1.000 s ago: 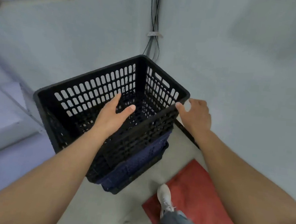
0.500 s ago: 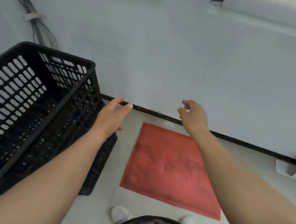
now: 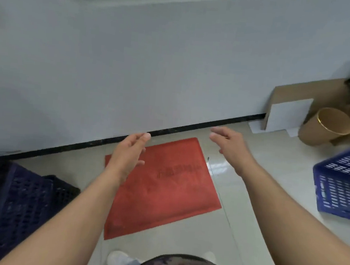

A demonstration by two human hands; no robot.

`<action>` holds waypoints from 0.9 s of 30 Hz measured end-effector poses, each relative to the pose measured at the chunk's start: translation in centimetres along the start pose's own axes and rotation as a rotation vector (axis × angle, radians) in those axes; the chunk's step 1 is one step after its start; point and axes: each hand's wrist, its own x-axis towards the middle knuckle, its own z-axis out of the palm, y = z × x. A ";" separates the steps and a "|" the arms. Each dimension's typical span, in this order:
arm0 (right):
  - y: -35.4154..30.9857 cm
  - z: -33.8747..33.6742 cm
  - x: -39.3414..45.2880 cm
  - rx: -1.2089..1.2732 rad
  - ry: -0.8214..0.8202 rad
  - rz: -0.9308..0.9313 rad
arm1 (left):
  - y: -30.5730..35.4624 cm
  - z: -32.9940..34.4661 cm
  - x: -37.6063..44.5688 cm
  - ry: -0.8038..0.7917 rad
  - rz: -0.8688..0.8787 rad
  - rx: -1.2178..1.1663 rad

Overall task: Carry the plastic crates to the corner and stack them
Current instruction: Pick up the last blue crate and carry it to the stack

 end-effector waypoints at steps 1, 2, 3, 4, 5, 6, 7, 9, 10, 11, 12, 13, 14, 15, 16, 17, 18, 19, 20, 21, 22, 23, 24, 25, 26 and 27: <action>1.1 -2.3 -0.4 0.011 0.018 0.012 | 0.7 2.3 -0.2 -0.037 0.013 0.006; 2.3 -4.8 -0.8 0.021 0.044 0.029 | 1.4 5.0 -0.4 -0.079 0.023 0.013; 3.3 -6.8 -1.3 0.024 0.061 0.044 | 1.9 7.2 -0.6 -0.112 0.029 0.017; 4.2 -8.7 -1.7 0.031 0.084 0.056 | 2.3 9.2 -0.8 -0.147 0.036 0.023; 5.1 -10.6 -2.2 0.044 0.113 0.064 | 2.7 11.4 -0.9 -0.188 0.044 0.033; 5.9 -12.5 -2.6 0.058 0.150 0.071 | 3.1 13.5 -1.1 -0.229 0.051 0.047; 6.7 -14.4 -3.0 0.076 0.193 0.081 | 3.6 15.7 -1.4 -0.269 0.061 0.062; 8.2 -18.0 -3.7 0.113 0.279 0.120 | 4.7 20.1 -2.0 -0.341 0.094 0.102; 9.1 -19.6 -4.1 0.129 0.319 0.150 | 5.2 22.1 -2.1 -0.374 0.110 0.125; 9.9 -21.2 -4.3 0.144 0.358 0.179 | 5.6 24.1 -2.3 -0.402 0.120 0.141; 10.8 -22.6 -4.6 0.164 0.397 0.204 | 5.9 26.1 -2.3 -0.428 0.120 0.145; 11.7 -23.9 -4.9 0.188 0.438 0.227 | 6.2 27.9 -2.4 -0.456 0.117 0.145; 12.5 -25.2 -5.1 0.212 0.483 0.251 | 6.5 29.6 -2.4 -0.486 0.112 0.147; 13.4 -26.3 -5.3 0.233 0.529 0.271 | 6.7 31.2 -2.3 -0.520 0.107 0.152; 14.3 -27.4 -5.4 0.251 0.572 0.285 | 6.9 32.8 -2.2 -0.554 0.105 0.155; 15.3 -28.8 -5.3 0.267 0.610 0.303 | 7.0 34.6 -2.0 -0.585 0.104 0.163; 15.8 -29.7 -5.3 0.278 0.630 0.317 | 7.2 35.9 -1.8 -0.604 0.107 0.169; 16.3 -30.6 -5.1 0.289 0.644 0.333 | 7.3 37.1 -1.7 -0.622 0.114 0.181; 17.1 -31.9 -4.8 0.301 0.669 0.347 | 7.5 39.0 -1.4 -0.650 0.118 0.194; 17.9 -33.1 -4.2 0.306 0.693 0.356 | 7.8 40.8 -1.0 -0.675 0.120 0.209; 18.4 -34.5 -3.6 0.302 0.714 0.365 | 8.1 42.7 -0.6 -0.696 0.120 0.222; 18.9 -36.0 -2.9 0.299 0.735 0.366 | 8.5 44.8 -0.2 -0.717 0.120 0.229; 19.4 -37.7 -2.0 0.307 0.754 0.365 | 9.0 46.9 0.3 -0.736 0.114 0.223; 19.9 -39.4 -1.0 0.312 0.772 0.370 | 9.5 49.2 0.9 -0.753 0.112 0.218; 20.2 -41.1 0.0 0.303 0.782 0.382 | 10.2 51.5 1.5 -0.771 0.104 0.216; 20.4 -42.7 1.1 0.289 0.791 0.401 | 11.1 53.5 2.1 -0.787 0.093 0.222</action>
